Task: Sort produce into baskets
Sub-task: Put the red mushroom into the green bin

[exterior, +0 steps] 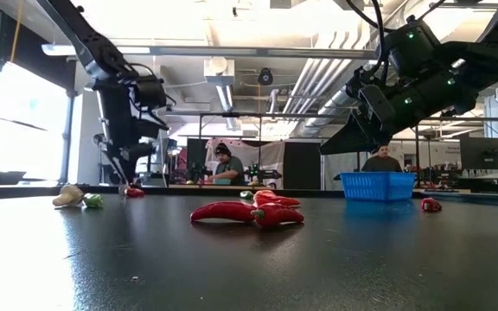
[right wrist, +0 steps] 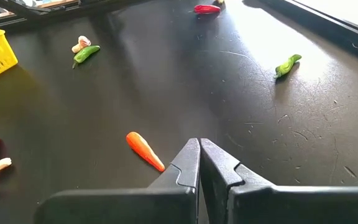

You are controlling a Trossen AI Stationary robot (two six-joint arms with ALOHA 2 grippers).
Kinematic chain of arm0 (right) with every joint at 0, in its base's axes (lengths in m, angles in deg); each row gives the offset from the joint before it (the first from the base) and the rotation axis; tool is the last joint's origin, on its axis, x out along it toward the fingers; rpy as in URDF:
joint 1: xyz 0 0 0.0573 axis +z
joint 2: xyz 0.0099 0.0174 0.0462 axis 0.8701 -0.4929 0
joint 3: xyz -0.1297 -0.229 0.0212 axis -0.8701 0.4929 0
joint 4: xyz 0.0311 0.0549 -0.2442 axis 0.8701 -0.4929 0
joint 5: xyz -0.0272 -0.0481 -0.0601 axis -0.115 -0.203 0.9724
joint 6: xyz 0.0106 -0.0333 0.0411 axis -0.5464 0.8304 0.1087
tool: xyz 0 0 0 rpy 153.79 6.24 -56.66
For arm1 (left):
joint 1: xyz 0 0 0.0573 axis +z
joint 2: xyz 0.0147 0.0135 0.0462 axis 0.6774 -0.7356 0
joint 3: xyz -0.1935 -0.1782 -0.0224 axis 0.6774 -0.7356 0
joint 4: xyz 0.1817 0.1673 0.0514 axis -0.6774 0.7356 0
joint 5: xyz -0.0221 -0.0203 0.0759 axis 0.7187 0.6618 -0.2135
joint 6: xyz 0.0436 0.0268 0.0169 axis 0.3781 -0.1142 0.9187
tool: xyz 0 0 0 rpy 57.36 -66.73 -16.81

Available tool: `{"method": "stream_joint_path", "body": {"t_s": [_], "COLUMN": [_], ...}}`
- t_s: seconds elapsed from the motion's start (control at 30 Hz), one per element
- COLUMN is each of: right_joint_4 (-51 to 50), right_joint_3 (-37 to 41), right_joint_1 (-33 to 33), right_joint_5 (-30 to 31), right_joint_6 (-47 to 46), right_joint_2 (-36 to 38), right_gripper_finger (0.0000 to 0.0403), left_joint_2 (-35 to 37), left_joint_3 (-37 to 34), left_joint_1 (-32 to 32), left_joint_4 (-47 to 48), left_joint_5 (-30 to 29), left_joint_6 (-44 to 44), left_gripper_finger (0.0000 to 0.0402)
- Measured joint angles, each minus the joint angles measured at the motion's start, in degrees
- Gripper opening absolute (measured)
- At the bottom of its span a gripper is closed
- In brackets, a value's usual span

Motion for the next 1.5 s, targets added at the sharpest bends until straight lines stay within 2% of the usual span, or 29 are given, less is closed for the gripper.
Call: {"method": "stream_joint_path", "body": {"t_s": [0.37,0.57,0.73,0.97,1.33,1.5], "right_joint_4": [-0.2,-0.2,-0.22,-0.22,-0.24,-0.26], "right_joint_3": [0.0,0.0,0.0,0.0,0.0,0.0], "right_joint_1": [0.0,0.0,0.0,0.0,0.0,0.31], "right_joint_5": [-0.27,-0.33,-0.39,-0.44,-0.46,-0.43], "right_joint_6": [-0.06,-0.19,-0.61,-1.49,-1.24,-1.07], "right_joint_2": [0.0,0.0,0.0,0.0,0.0,0.0], "right_gripper_finger": [0.0,0.0,0.0,0.0,0.0,0.0], "left_joint_2": [-1.06,-2.0,-3.69,-5.23,-4.42,-0.02], "left_joint_3": [1.48,1.48,1.85,2.7,2.59,2.59], "left_joint_1": [0.95,3.52,5.12,5.07,5.44,5.06], "left_joint_4": [0.3,0.35,-0.23,-0.61,-0.88,-0.81], "left_joint_5": [1.87,3.18,7.14,6.81,3.92,4.86], "left_joint_6": [0.38,-0.01,0.17,1.01,5.2,5.14], "left_gripper_finger": [0.0183,0.0188,0.0185,0.0145,0.0016,0.0007]}}
